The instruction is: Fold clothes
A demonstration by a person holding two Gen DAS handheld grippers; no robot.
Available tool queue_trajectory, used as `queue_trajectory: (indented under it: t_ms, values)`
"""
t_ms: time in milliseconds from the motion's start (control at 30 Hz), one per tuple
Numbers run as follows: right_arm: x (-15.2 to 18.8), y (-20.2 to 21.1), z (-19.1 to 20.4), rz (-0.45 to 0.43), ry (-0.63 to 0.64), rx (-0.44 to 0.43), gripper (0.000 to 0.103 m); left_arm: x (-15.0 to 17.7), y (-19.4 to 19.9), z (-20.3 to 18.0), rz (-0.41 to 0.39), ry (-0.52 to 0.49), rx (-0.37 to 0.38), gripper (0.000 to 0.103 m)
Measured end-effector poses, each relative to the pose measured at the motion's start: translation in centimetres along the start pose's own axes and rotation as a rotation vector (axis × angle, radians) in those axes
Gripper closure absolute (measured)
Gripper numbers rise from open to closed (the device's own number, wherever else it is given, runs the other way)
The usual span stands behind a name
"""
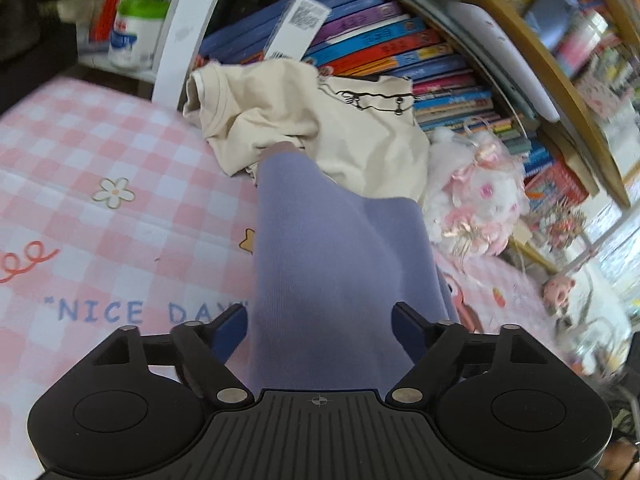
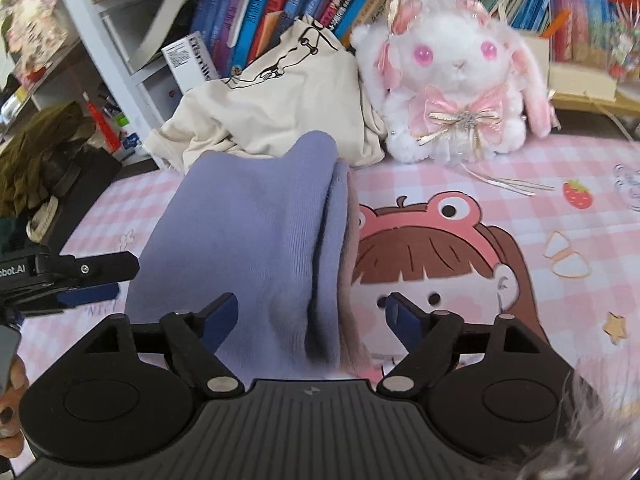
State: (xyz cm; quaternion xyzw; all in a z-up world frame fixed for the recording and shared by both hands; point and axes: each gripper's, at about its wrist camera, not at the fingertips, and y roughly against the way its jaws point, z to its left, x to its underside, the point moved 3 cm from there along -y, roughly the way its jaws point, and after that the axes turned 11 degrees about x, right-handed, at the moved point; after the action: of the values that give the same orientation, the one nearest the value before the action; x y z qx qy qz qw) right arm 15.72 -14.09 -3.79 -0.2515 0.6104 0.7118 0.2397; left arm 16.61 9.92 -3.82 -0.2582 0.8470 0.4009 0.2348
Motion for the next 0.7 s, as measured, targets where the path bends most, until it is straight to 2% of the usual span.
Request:
queue_trajectory:
  t_ms: [367,533,667,700]
  values:
    - [5.8,5.3,-0.1,-0.047,0.212,0.078,0.010,7.7,2.7,-5.7,0.001,-0.169,-0.157,0.016]
    - [8.1,7.6,-0.9,-0.071,0.173,0.160,0.005,9.9,3.8,-7.4,-0.021,-0.215,-0.221,0.016]
    - [9.5,9.1,-1.6,-0.085,0.130,0.181,0.004,11.2,4.8,-8.1,-0.040,-0.206,-0.252,0.002]
    - [9.6,9.3,-1.7,-0.088,0.131,0.185,0.004,11.5,5.0,-8.2,-0.051,-0.200,-0.252,0.002]
